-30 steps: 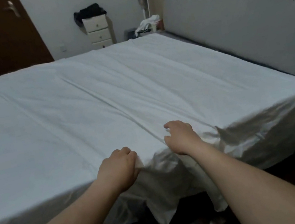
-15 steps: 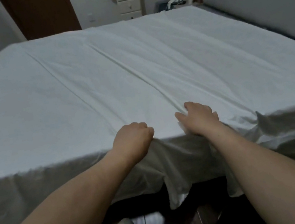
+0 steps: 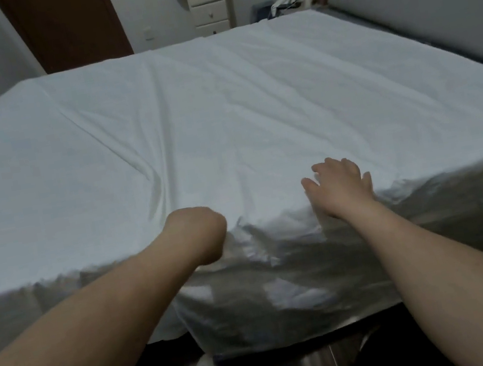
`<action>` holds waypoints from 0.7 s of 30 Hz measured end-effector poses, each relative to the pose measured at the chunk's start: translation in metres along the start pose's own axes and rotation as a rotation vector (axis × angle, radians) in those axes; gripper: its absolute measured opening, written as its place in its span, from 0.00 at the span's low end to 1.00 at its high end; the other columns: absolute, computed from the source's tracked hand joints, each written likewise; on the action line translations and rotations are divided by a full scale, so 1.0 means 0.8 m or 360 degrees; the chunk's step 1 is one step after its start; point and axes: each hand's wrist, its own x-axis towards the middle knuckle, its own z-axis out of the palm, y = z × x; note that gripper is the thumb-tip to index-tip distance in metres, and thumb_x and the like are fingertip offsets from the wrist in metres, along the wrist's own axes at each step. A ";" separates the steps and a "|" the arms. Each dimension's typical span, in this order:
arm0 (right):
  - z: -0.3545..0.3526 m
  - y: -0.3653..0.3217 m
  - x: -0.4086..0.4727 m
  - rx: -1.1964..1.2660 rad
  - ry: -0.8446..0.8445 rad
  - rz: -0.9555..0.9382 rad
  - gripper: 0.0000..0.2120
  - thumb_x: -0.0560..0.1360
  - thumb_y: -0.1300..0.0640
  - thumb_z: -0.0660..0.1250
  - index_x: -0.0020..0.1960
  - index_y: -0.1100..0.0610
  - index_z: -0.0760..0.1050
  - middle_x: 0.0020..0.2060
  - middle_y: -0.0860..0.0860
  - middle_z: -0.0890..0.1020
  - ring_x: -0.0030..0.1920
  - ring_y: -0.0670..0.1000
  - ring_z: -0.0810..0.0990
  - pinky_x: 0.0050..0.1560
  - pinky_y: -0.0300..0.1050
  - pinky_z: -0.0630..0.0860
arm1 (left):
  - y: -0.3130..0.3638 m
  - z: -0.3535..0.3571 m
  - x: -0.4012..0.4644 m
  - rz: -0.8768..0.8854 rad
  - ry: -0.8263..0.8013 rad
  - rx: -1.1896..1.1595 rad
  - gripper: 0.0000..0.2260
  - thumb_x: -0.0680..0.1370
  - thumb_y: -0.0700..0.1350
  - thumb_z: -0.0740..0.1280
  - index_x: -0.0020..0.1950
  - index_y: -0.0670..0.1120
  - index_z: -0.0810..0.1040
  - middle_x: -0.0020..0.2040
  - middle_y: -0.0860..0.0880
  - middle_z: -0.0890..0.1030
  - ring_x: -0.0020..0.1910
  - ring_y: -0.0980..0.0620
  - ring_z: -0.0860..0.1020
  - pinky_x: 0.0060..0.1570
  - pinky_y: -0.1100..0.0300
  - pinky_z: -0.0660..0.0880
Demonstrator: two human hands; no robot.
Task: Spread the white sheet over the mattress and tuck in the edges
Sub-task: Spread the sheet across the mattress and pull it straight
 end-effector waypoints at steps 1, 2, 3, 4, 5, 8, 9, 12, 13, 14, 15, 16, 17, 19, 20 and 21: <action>-0.001 0.007 0.001 -0.0001 0.0018 0.0070 0.28 0.80 0.38 0.53 0.76 0.47 0.68 0.78 0.48 0.65 0.80 0.59 0.56 0.75 0.70 0.54 | 0.017 -0.002 0.008 0.0035 0.0227 -0.0102 0.09 0.80 0.48 0.62 0.59 0.48 0.76 0.50 0.49 0.77 0.49 0.45 0.79 0.37 0.52 0.73; -0.002 0.015 0.001 -0.0019 0.0001 0.0135 0.29 0.80 0.38 0.52 0.79 0.46 0.63 0.81 0.48 0.59 0.81 0.59 0.52 0.76 0.71 0.51 | 0.032 -0.004 0.017 0.0058 0.0383 -0.0180 0.12 0.81 0.52 0.63 0.61 0.48 0.73 0.53 0.48 0.76 0.52 0.44 0.78 0.37 0.52 0.70; -0.002 0.024 0.001 -0.0063 -0.0050 0.0173 0.30 0.80 0.37 0.52 0.80 0.46 0.60 0.83 0.49 0.55 0.82 0.60 0.49 0.77 0.71 0.49 | 0.046 -0.005 0.026 0.0058 0.0435 -0.0219 0.14 0.81 0.54 0.64 0.62 0.48 0.71 0.55 0.47 0.75 0.53 0.43 0.77 0.38 0.52 0.69; -0.001 0.032 0.000 -0.0109 -0.0108 0.0177 0.31 0.80 0.36 0.51 0.81 0.45 0.58 0.83 0.49 0.52 0.82 0.61 0.47 0.78 0.70 0.47 | 0.055 -0.005 0.033 0.0038 0.0416 -0.0229 0.15 0.81 0.55 0.64 0.62 0.48 0.71 0.56 0.47 0.75 0.53 0.43 0.77 0.38 0.52 0.68; -0.001 0.039 -0.002 -0.0140 -0.0152 0.0162 0.32 0.80 0.36 0.50 0.82 0.44 0.56 0.84 0.50 0.51 0.82 0.61 0.47 0.78 0.70 0.46 | 0.062 -0.006 0.038 0.0010 0.0390 -0.0225 0.14 0.81 0.54 0.65 0.62 0.47 0.71 0.56 0.47 0.75 0.53 0.43 0.77 0.38 0.52 0.68; 0.000 0.053 -0.001 -0.0134 -0.0183 0.0106 0.33 0.79 0.35 0.50 0.82 0.43 0.54 0.84 0.49 0.50 0.82 0.61 0.46 0.79 0.69 0.44 | 0.069 -0.002 0.048 -0.0015 0.0401 -0.0159 0.07 0.80 0.42 0.64 0.57 0.45 0.74 0.52 0.46 0.76 0.49 0.43 0.78 0.38 0.52 0.66; -0.001 0.055 0.001 -0.0126 -0.0185 0.0094 0.32 0.79 0.35 0.50 0.82 0.42 0.55 0.84 0.49 0.51 0.83 0.61 0.46 0.79 0.69 0.44 | 0.068 -0.002 0.047 0.0009 0.0397 -0.0128 0.05 0.80 0.40 0.63 0.56 0.45 0.74 0.51 0.46 0.77 0.49 0.43 0.78 0.38 0.52 0.66; -0.005 0.060 0.006 -0.0088 -0.0184 0.0089 0.32 0.79 0.36 0.51 0.82 0.42 0.55 0.84 0.48 0.51 0.83 0.60 0.46 0.79 0.68 0.43 | 0.064 -0.016 0.041 0.0111 0.0362 -0.0002 0.06 0.78 0.34 0.61 0.48 0.45 0.72 0.45 0.45 0.76 0.44 0.42 0.77 0.37 0.53 0.66; -0.006 0.062 0.007 -0.0077 -0.0184 0.0091 0.32 0.79 0.37 0.51 0.82 0.42 0.56 0.84 0.48 0.51 0.83 0.59 0.46 0.78 0.68 0.43 | 0.064 -0.022 0.039 0.0139 0.0343 0.0040 0.08 0.77 0.32 0.61 0.46 0.45 0.71 0.42 0.46 0.74 0.40 0.42 0.75 0.36 0.53 0.66; -0.006 0.063 0.008 -0.0075 -0.0181 0.0090 0.31 0.79 0.37 0.52 0.81 0.42 0.57 0.84 0.48 0.52 0.83 0.59 0.47 0.78 0.69 0.43 | 0.063 -0.028 0.038 0.0157 0.0316 0.0078 0.09 0.75 0.31 0.61 0.45 0.45 0.71 0.40 0.47 0.72 0.38 0.43 0.73 0.35 0.53 0.66; -0.007 0.063 0.009 -0.0077 -0.0182 0.0088 0.31 0.79 0.37 0.52 0.81 0.42 0.58 0.83 0.48 0.54 0.82 0.59 0.48 0.78 0.69 0.44 | 0.062 -0.032 0.038 0.0172 0.0287 0.0113 0.09 0.75 0.30 0.61 0.45 0.45 0.71 0.39 0.47 0.71 0.37 0.44 0.71 0.34 0.53 0.66; -0.008 0.062 0.010 -0.0075 -0.0179 0.0088 0.30 0.79 0.38 0.53 0.80 0.43 0.60 0.82 0.48 0.57 0.82 0.60 0.51 0.78 0.69 0.45 | 0.061 -0.036 0.038 0.0181 0.0251 0.0151 0.09 0.74 0.30 0.61 0.45 0.44 0.72 0.38 0.48 0.70 0.36 0.44 0.71 0.33 0.54 0.65; -0.010 0.062 0.011 -0.0068 -0.0157 0.0095 0.29 0.79 0.39 0.53 0.79 0.44 0.62 0.80 0.48 0.61 0.81 0.59 0.54 0.78 0.69 0.48 | 0.060 -0.038 0.040 0.0186 0.0204 0.0185 0.10 0.74 0.29 0.61 0.45 0.44 0.73 0.37 0.48 0.70 0.35 0.45 0.71 0.31 0.54 0.65; -0.015 0.062 0.014 -0.0031 -0.0045 0.0157 0.27 0.79 0.42 0.54 0.76 0.46 0.67 0.76 0.48 0.67 0.78 0.58 0.59 0.77 0.69 0.52 | 0.056 -0.041 0.041 0.0183 0.0075 0.0266 0.11 0.73 0.29 0.61 0.46 0.43 0.77 0.36 0.48 0.71 0.32 0.48 0.70 0.29 0.56 0.63; -0.018 0.065 0.016 0.0006 0.0036 0.0222 0.27 0.79 0.42 0.55 0.77 0.46 0.66 0.77 0.48 0.66 0.79 0.58 0.58 0.77 0.69 0.52 | 0.054 -0.042 0.041 0.0209 0.0021 0.0289 0.10 0.73 0.30 0.62 0.46 0.43 0.78 0.36 0.49 0.72 0.31 0.49 0.69 0.29 0.56 0.65; -0.021 0.070 0.018 0.0052 0.0103 0.0306 0.28 0.80 0.41 0.55 0.79 0.45 0.63 0.79 0.48 0.63 0.80 0.58 0.55 0.77 0.69 0.51 | 0.052 -0.041 0.043 0.0265 -0.0039 0.0292 0.09 0.75 0.32 0.63 0.46 0.44 0.79 0.36 0.49 0.73 0.32 0.49 0.71 0.31 0.56 0.67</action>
